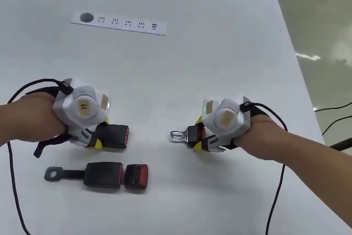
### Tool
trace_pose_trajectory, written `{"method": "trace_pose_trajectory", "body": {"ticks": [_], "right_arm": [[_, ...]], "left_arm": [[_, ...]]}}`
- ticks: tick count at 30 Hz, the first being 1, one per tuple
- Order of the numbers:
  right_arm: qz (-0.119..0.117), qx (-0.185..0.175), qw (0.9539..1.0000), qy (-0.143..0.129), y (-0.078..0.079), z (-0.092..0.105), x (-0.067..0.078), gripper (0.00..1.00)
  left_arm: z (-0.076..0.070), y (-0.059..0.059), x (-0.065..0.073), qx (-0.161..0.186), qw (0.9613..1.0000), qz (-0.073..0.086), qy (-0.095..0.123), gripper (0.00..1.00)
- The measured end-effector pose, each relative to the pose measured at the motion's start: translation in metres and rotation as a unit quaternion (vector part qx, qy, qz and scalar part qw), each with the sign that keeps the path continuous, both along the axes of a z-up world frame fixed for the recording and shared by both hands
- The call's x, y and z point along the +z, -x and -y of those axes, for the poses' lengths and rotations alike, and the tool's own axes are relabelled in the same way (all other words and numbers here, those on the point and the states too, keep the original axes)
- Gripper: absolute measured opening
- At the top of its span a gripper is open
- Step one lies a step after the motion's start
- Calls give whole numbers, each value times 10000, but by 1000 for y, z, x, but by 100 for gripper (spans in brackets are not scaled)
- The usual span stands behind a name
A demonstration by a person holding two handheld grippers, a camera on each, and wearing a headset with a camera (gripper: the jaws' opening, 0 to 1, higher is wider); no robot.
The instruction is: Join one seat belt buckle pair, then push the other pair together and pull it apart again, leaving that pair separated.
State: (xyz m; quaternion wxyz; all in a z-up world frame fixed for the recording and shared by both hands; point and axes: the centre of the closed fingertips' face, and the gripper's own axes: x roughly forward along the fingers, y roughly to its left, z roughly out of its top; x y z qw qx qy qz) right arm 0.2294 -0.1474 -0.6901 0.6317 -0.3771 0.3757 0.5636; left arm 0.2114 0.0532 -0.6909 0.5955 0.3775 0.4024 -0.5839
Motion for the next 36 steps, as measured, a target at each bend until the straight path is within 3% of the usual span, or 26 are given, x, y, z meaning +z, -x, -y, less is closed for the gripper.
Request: {"method": "trace_pose_trajectory", "body": {"ticks": [10, 13, 19, 36], "right_arm": [[-193, -1, 9998, -29, 6, 3, -1, 34], [-229, -13, 9997, -9, 6, 6, -2, 39], [-245, 130, 9996, -70, 10, 4, 0, 33], [-216, 259, 9993, -191, 14, -22, 1, 32]], "left_arm": [[1, 2, 2, 34, 10000, -10, -7, 33], [1, 2, 2, 40, 10000, -14, -15, 33], [1, 2, 2, 37, 10000, -15, -11, 33], [1, 2, 1, 87, 10000, -45, 0, 33]]}}
